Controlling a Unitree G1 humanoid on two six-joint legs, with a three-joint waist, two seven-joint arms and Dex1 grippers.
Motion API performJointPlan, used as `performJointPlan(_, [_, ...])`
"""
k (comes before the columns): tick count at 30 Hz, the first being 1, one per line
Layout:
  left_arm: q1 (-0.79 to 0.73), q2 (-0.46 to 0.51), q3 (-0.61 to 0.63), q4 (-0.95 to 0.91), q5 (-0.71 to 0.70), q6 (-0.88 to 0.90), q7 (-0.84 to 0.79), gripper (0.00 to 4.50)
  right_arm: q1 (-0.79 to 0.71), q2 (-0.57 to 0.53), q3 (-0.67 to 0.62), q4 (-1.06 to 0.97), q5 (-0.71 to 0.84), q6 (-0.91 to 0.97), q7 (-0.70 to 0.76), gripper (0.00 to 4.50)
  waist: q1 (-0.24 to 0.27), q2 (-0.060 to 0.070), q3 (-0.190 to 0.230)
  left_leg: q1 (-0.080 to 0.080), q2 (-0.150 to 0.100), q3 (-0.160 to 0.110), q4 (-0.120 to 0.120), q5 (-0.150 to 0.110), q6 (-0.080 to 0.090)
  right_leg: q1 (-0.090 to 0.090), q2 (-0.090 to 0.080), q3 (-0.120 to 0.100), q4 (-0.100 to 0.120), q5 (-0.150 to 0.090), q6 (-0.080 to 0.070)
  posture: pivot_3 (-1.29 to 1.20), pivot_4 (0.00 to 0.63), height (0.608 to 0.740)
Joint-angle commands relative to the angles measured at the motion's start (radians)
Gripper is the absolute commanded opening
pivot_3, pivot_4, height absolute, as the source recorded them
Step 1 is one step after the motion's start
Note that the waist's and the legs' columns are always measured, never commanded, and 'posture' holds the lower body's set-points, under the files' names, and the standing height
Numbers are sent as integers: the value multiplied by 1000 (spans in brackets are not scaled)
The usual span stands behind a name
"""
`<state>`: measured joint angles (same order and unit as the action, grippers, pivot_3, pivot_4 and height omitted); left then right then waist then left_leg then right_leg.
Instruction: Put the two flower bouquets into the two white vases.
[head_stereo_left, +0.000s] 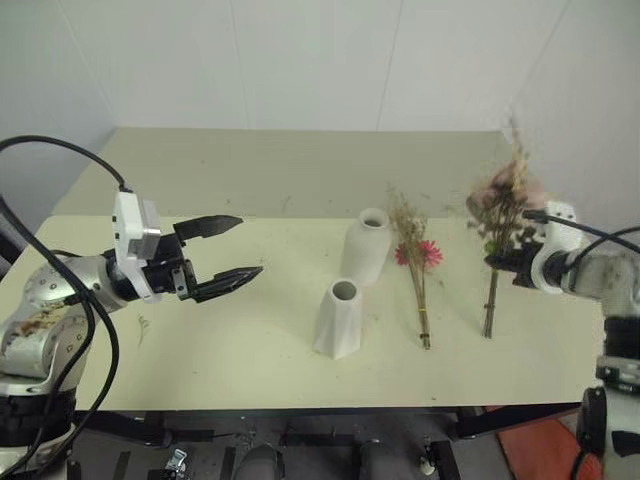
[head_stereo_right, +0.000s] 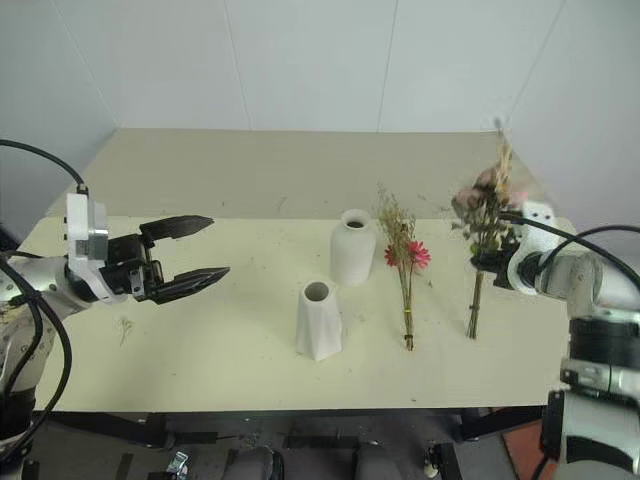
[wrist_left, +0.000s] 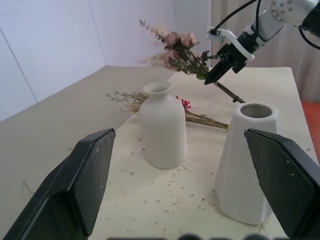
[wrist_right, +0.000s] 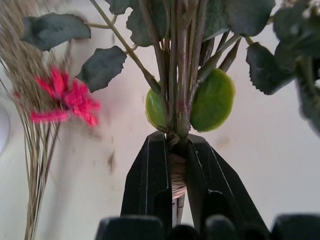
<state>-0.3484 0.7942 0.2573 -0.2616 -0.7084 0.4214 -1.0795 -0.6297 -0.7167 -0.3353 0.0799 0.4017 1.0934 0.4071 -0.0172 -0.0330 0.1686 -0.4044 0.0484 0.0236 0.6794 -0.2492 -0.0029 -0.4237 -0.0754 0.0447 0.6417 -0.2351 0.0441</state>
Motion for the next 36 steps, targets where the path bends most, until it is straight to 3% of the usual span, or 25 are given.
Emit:
performJointPlan(1, [-43, 14, 1, 19, 2, -15, -22, 4500, 19, 37, -72, -166, 23, -197, 8, 217, -4, 0, 0, 0, 0, 0, 0, 0, 0, 0, 0, 0, 0, 0, 0, 0, 150, 740])
performJointPlan(5, [-86, 17, -10, 60, 18, -21, -36, 4500, -16, 94, -98, -246, 113, -262, 53, 217, -5, 0, 0, 1, 0, 0, 0, 0, 0, 0, 0, 0, 1, 0, 0, 0, 150, 740])
performJointPlan(12, [-133, 5, -38, 96, 28, -16, -56, 4500, -107, 158, -29, -348, 223, -324, 130, 217, -2, 0, 0, 1, 0, 0, 0, 0, 0, 0, 0, 0, 1, 0, 0, 0, 150, 740])
performJointPlan(36, [-145, -19, -56, 94, 41, -23, -49, 4500, -265, 262, 132, -164, 165, -510, 129, 217, 0, 1, 0, 0, 0, 0, 0, 0, 0, 0, 0, -1, 1, 0, 0, 0, 150, 740])
